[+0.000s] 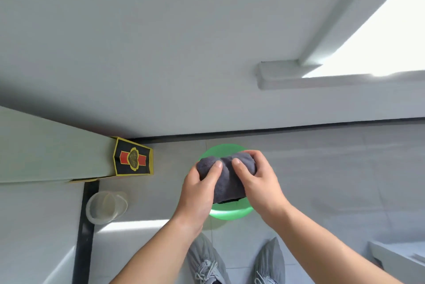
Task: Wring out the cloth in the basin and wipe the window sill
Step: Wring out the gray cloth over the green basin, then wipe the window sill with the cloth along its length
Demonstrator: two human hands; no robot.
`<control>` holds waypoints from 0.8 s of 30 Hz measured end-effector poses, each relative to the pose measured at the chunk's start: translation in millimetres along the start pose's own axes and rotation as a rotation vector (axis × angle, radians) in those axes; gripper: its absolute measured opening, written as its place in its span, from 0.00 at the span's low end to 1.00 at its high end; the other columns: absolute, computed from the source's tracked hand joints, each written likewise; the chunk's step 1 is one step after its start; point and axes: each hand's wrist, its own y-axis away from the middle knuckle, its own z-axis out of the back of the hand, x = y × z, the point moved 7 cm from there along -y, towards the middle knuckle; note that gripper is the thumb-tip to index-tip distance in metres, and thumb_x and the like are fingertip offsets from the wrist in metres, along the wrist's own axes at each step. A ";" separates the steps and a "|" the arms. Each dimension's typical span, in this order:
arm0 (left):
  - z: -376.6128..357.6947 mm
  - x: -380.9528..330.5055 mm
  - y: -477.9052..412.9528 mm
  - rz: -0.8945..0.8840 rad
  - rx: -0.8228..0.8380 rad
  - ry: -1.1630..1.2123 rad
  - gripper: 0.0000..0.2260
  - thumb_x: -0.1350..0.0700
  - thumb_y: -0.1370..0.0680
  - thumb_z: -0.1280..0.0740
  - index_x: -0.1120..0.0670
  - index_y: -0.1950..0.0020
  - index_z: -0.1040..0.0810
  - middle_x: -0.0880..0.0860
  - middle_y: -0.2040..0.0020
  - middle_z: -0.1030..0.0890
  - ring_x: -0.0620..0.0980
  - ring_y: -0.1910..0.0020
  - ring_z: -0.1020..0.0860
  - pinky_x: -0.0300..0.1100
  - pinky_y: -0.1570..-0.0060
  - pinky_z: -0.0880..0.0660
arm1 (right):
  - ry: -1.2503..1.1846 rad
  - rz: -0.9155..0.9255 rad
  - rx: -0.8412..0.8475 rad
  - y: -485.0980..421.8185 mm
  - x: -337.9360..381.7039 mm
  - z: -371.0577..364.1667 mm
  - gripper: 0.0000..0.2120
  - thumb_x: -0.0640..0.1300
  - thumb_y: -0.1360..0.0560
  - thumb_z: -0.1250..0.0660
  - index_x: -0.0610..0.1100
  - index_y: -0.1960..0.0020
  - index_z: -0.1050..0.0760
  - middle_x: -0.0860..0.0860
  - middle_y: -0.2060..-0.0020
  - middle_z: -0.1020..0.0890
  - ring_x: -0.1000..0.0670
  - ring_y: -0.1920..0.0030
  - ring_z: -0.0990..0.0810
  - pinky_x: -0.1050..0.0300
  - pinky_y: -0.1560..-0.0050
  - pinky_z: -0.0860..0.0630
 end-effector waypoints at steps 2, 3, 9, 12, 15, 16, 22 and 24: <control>-4.3 -31.9 20.9 -0.048 0.023 -0.049 0.08 0.52 0.21 0.32 0.54 0.44 0.19 0.51 0.49 0.14 0.49 0.48 0.17 0.46 0.47 0.21 | -0.033 0.054 -0.039 20.6 31.3 12.5 0.06 0.47 0.22 0.31 0.50 0.46 0.25 0.55 0.54 0.16 0.62 0.55 0.19 0.71 0.59 0.26; -8.3 -47.4 29.9 -0.073 0.035 -0.083 0.08 0.52 0.21 0.32 0.53 0.45 0.19 0.50 0.50 0.14 0.48 0.48 0.16 0.46 0.48 0.21 | -0.042 0.074 -0.054 29.6 45.8 20.4 0.06 0.47 0.22 0.31 0.51 0.46 0.25 0.56 0.54 0.17 0.62 0.55 0.19 0.71 0.60 0.26; -69.6 -136.9 66.0 -0.274 0.050 -0.332 0.04 0.49 0.22 0.31 0.48 0.49 0.23 0.45 0.54 0.16 0.40 0.55 0.19 0.42 0.52 0.22 | -0.033 0.189 -0.142 60.5 119.9 99.5 0.08 0.45 0.23 0.29 0.54 0.47 0.25 0.57 0.58 0.17 0.59 0.56 0.18 0.69 0.59 0.26; -128.3 -172.0 80.0 -0.325 0.086 -0.329 0.04 0.50 0.22 0.31 0.48 0.50 0.22 0.44 0.56 0.16 0.42 0.55 0.19 0.40 0.53 0.22 | -0.097 0.208 -0.178 57.9 148.4 160.3 0.05 0.46 0.22 0.31 0.54 0.48 0.24 0.57 0.57 0.16 0.57 0.55 0.18 0.64 0.58 0.23; -198.1 -195.7 87.5 -0.288 0.170 -0.259 0.07 0.48 0.23 0.32 0.48 0.47 0.22 0.48 0.52 0.15 0.49 0.50 0.17 0.50 0.46 0.21 | -0.193 0.183 -0.175 43.0 168.1 227.7 0.07 0.43 0.20 0.36 0.54 0.46 0.23 0.54 0.53 0.15 0.56 0.55 0.16 0.61 0.59 0.23; -220.7 -202.5 85.6 -0.273 0.178 -0.243 0.10 0.47 0.25 0.32 0.49 0.46 0.22 0.50 0.50 0.15 0.51 0.49 0.17 0.54 0.45 0.21 | -0.220 0.174 -0.158 35.4 175.6 249.0 0.10 0.41 0.20 0.38 0.53 0.44 0.23 0.52 0.51 0.16 0.56 0.55 0.16 0.62 0.60 0.23; -336.3 -239.6 55.3 -0.210 0.081 -0.155 0.14 0.49 0.27 0.34 0.50 0.43 0.25 0.54 0.48 0.16 0.55 0.49 0.17 0.60 0.45 0.21 | -0.146 0.119 -0.117 -27.8 209.7 357.8 0.21 0.41 0.24 0.40 0.54 0.33 0.33 0.48 0.45 0.21 0.49 0.49 0.19 0.56 0.54 0.25; -364.8 -251.7 43.2 -0.222 0.068 -0.165 0.10 0.52 0.24 0.35 0.50 0.43 0.26 0.53 0.48 0.17 0.54 0.49 0.17 0.59 0.45 0.21 | -0.093 0.141 -0.122 -49.8 225.5 384.1 0.20 0.39 0.23 0.40 0.53 0.33 0.34 0.50 0.45 0.21 0.52 0.50 0.19 0.59 0.58 0.26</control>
